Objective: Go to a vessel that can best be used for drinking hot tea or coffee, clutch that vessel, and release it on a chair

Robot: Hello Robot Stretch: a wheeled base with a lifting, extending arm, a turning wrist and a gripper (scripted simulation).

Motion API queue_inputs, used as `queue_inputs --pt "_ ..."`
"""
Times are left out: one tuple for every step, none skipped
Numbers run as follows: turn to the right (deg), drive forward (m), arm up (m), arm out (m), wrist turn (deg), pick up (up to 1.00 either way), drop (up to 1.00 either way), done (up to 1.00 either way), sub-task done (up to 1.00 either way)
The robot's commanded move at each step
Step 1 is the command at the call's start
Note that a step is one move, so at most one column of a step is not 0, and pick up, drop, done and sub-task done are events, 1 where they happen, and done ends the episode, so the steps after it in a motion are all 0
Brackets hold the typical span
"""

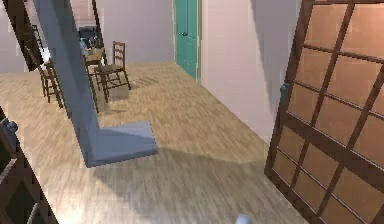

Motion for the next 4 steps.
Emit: queue_inputs --pt "-12.0 0.00 0.00 0.00 0.0 0.00 0.00 0.00 0.00" --pt "0.0 1.00 0.00 0.00 0.0 0.00 0.00 0.00 0.00" --pt "-6.0 0.00 0.00 0.00 0.0 0.00 0.00 0.00 0.00" --pt "0.0 0.40 0.00 0.00 0.0 0.00 0.00 0.00 0.00"
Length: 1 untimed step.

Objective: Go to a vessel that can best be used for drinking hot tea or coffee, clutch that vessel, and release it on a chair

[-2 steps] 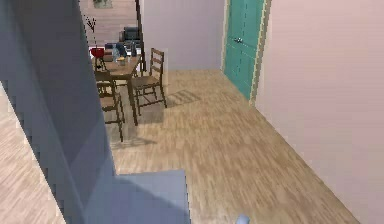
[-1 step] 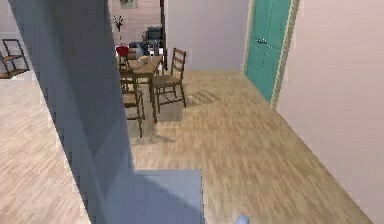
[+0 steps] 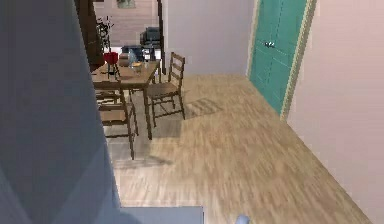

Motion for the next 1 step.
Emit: queue_inputs --pt "-45.0 0.00 0.00 0.00 0.0 0.00 0.00 0.00 0.00"
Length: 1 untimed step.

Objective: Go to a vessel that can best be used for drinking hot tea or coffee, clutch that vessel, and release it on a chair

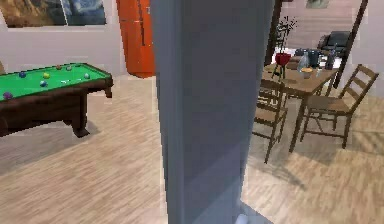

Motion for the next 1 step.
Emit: queue_inputs --pt "-27.0 0.00 0.00 0.00 0.0 0.00 0.00 0.00 0.00"
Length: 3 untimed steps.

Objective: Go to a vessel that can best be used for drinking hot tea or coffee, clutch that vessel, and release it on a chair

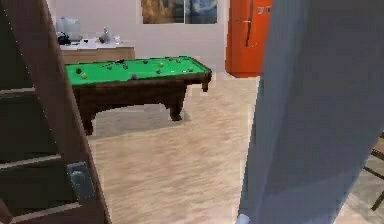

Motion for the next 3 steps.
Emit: queue_inputs --pt "0.0 0.95 0.00 0.00 0.0 0.00 0.00 0.00 0.00" --pt "33.0 0.00 0.00 0.00 0.0 0.00 0.00 0.00 0.00" --pt "0.0 1.00 0.00 0.00 0.0 0.00 0.00 0.00 0.00"
